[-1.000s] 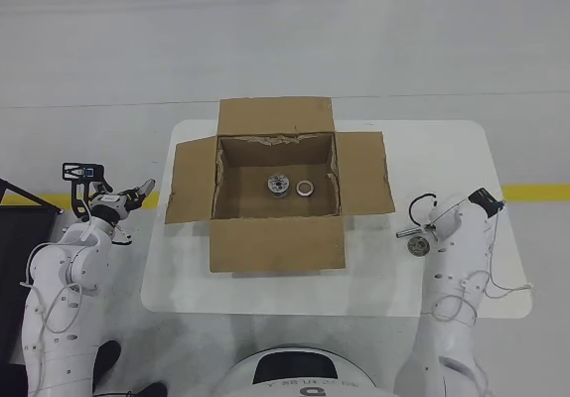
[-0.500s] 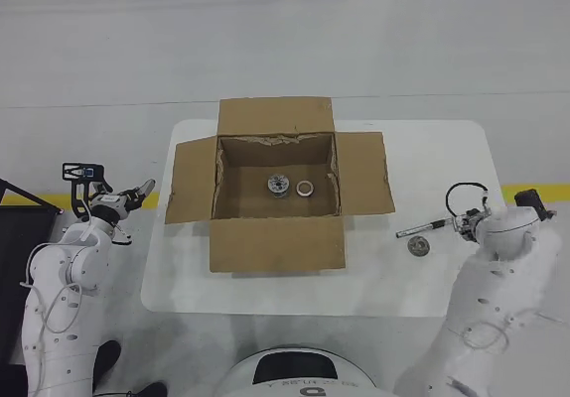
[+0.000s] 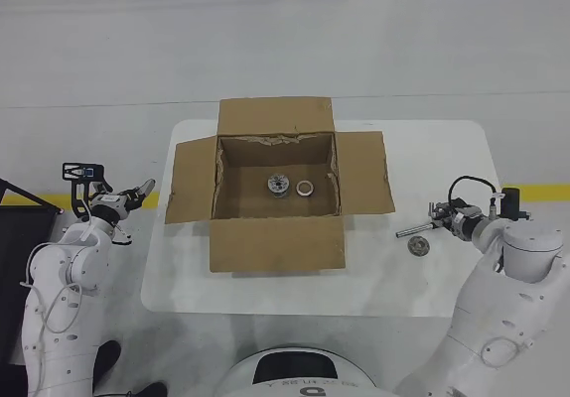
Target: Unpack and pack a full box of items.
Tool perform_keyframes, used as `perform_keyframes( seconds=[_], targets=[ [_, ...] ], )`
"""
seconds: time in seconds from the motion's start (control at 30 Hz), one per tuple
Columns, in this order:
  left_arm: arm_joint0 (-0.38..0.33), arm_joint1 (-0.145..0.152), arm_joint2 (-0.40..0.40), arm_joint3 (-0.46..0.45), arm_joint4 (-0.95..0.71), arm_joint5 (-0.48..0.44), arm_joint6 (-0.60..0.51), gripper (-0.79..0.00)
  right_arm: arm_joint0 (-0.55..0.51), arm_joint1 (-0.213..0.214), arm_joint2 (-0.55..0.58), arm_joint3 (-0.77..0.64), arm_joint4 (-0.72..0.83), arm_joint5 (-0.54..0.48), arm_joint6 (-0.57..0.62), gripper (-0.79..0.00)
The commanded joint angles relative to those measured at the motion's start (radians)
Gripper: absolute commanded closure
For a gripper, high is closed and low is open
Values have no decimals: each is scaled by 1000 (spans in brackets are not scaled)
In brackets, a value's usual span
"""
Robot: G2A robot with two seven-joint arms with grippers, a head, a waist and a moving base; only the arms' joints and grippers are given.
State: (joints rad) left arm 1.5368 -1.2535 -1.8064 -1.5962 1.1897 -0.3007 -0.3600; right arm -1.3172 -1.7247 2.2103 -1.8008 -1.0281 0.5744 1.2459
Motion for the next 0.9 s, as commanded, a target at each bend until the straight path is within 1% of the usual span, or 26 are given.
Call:
perform_keyframes(
  seconds=[0.0,0.1,0.17,0.23,0.3,0.33,0.43,0.5,0.6,0.73,0.87],
  targets=[
    [0,0,0,0,0,0,0,-785,0,0,0,0,0,0,0,0],
    [0,0,0,0,0,0,0,-785,-8,2,8,-10,40,-16,-18,0],
    [0,0,0,0,0,0,0,-785,-6,3,28,-54,115,8,-37,0],
    [0,0,0,0,0,0,0,-785,-7,2,25,-107,201,21,-27,0],
    [0,0,0,0,0,0,0,-785,-11,-1,-7,-155,283,24,-24,0],
    [0,0,0,0,0,0,0,-785,-16,-2,-37,-188,298,23,-24,0],
    [0,0,0,0,0,0,0,-785,-43,-5,-160,-282,290,20,-24,0],
    [0,0,0,0,0,0,0,-785,-57,-5,-260,-332,250,22,-42,0],
    [0,0,0,0,0,0,0,-785,-49,-3,-419,-359,178,29,-34,0],
    [0,0,0,0,0,0,0,-785,10,2,-634,-305,2,54,-54,0],
    [0,0,0,0,0,0,0,-785,84,-2,-787,-203,-81,70,-70,0]
  ],
)
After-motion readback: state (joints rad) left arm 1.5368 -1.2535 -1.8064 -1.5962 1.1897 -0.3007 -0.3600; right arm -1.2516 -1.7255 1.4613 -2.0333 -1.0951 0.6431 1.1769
